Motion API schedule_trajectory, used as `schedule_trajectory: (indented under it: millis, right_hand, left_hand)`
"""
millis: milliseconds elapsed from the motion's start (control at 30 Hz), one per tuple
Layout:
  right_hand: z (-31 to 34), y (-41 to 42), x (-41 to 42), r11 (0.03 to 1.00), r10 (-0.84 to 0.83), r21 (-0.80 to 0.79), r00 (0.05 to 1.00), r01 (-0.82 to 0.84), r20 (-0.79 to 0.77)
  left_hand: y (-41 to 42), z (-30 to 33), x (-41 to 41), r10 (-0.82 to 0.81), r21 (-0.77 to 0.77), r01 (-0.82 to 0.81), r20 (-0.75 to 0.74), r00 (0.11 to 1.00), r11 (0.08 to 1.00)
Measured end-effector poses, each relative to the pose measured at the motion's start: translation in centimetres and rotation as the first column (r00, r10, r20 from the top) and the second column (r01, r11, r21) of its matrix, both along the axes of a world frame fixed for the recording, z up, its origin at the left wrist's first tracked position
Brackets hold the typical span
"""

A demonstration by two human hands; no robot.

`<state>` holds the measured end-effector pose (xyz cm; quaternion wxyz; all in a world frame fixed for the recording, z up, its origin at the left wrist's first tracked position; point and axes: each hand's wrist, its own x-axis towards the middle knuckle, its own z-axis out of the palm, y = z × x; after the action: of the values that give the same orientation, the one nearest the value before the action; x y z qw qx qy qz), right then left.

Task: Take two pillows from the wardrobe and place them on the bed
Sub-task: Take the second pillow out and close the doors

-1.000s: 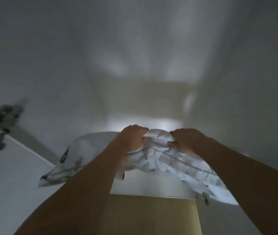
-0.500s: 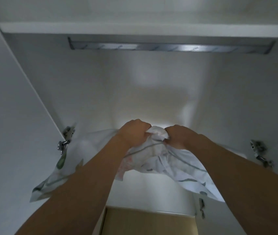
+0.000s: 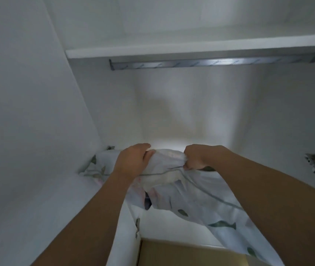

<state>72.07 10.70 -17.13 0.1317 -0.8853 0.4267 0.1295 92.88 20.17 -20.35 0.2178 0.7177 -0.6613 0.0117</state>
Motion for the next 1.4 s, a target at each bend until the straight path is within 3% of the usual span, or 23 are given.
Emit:
schedule_trajectory:
  millis: [133,300,533,667,800,933,1033,1167,1267,1400]
  right_hand:
    - [0.4,2.2,0.1,0.996,0.054,0.067,0.998,-0.053,-0.01]
    - [0.4,5.7,0.7,0.981,0.17,0.098,0.985,-0.167,-0.021]
    - [0.6,10.1,1.6,0.941,0.331,0.088,0.943,-0.327,-0.034]
    - [0.7,11.5,1.4,0.927,0.371,0.074,0.927,-0.367,-0.056]
    - [0.6,12.1,0.8,0.925,0.379,0.078,0.922,-0.373,-0.083]
    - [0.6,12.2,0.2,0.921,0.389,0.074,0.916,-0.383,-0.098]
    - [1.0,12.0,-0.6,0.923,0.384,0.065,0.918,-0.379,-0.105]
    - [1.2,11.6,-1.2,0.92,0.393,0.056,0.912,-0.389,-0.117]
    - [1.2,11.0,-1.6,0.919,0.393,0.049,0.909,-0.39,-0.136]
    - [0.6,10.0,-2.2,0.926,0.377,0.039,0.912,-0.375,-0.164]
  left_hand:
    - [5.2,0.1,0.7,0.24,-0.187,-0.253,-0.091,0.967,0.949]
    - [12.3,0.0,-0.5,0.444,-0.233,-0.457,-0.111,0.889,0.858]
    - [22.1,0.4,-2.9,0.614,-0.398,-0.574,-0.033,0.788,0.716]
    - [25.8,1.0,-3.0,0.706,-0.55,-0.641,-0.126,0.697,0.535]
    - [26.2,2.0,-3.2,0.679,-0.599,-0.739,-0.406,0.612,0.308]
    - [25.1,2.7,-3.5,0.653,-0.603,-0.77,-0.5,0.568,0.207]
    - [25.1,2.9,-3.0,0.658,-0.548,-0.835,-0.614,0.437,0.044]
    - [25.3,2.6,-2.7,0.509,-0.343,-0.939,-0.803,0.309,0.029]
    - [25.2,3.2,-3.1,0.53,-0.333,-0.938,-0.814,0.235,-0.096]
    - [24.5,2.7,-6.0,0.573,-0.48,-0.871,-0.745,0.342,-0.104]
